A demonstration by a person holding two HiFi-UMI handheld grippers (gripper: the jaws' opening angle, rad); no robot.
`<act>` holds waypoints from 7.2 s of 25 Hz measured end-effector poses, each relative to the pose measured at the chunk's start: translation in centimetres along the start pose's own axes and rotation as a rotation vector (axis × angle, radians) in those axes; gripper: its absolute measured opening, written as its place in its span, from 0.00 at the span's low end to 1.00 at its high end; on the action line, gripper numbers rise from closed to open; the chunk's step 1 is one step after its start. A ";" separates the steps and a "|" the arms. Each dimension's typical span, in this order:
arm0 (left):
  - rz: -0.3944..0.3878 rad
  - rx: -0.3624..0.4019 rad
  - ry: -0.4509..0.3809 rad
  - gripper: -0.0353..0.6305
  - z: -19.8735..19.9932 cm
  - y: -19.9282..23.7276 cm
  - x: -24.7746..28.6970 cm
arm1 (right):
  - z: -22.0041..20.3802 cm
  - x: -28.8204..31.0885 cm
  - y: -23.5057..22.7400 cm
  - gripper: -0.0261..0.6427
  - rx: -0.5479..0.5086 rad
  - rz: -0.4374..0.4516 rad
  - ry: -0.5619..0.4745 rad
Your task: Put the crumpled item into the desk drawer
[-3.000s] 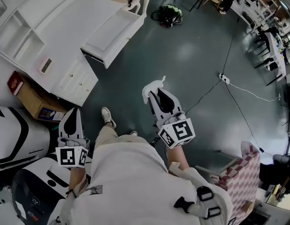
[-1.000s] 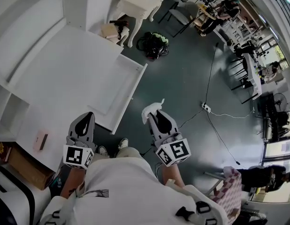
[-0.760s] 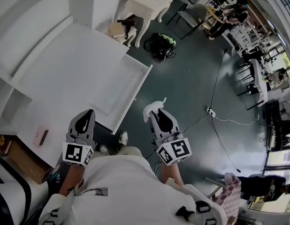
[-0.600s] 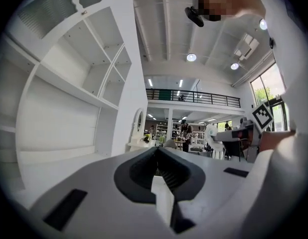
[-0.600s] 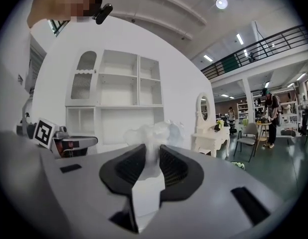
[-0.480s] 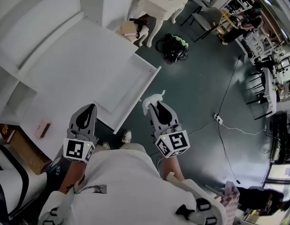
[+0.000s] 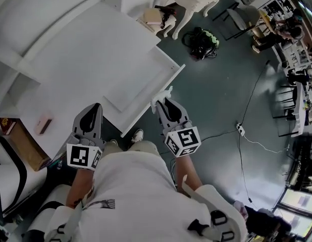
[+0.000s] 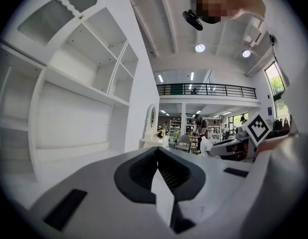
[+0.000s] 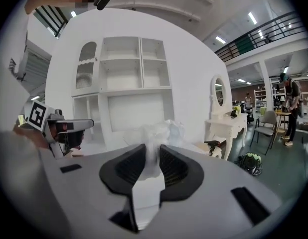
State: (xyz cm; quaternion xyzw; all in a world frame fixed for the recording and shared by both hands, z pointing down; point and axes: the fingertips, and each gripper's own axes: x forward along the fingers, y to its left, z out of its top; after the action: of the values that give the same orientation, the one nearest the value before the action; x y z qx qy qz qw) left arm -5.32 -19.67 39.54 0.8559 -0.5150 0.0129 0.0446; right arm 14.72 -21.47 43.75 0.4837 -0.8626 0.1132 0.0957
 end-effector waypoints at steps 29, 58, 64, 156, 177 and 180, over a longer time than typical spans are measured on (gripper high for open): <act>0.305 -0.063 0.206 0.08 -8.1 6.5 -6.6 | -24.7 22.4 -0.2 0.18 0.030 0.137 0.498; 0.466 -0.114 0.234 0.08 -10.2 9.2 -11.9 | -32.5 28.1 1.8 0.20 -0.279 0.211 0.749; 0.483 -0.122 0.226 0.08 -10.3 9.3 -12.6 | -32.9 28.3 1.9 0.23 -0.275 0.222 0.783; 0.039 0.001 -0.209 0.08 9.6 6.1 1.4 | 12.2 -2.5 -8.5 0.06 0.063 -0.085 -0.290; 0.353 0.026 -0.270 0.08 12.6 11.4 -6.2 | 16.9 -4.0 -8.6 0.06 -0.108 -0.116 -0.381; 0.384 0.030 -0.265 0.08 12.7 11.8 -7.5 | 16.4 -3.7 -8.8 0.06 -0.088 -0.118 -0.366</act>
State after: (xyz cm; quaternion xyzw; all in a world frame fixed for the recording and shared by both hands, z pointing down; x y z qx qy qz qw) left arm -19.60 -19.66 27.11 0.7370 -0.6696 -0.0835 -0.0395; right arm 23.25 -27.61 28.00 0.5412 -0.8399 -0.0202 -0.0350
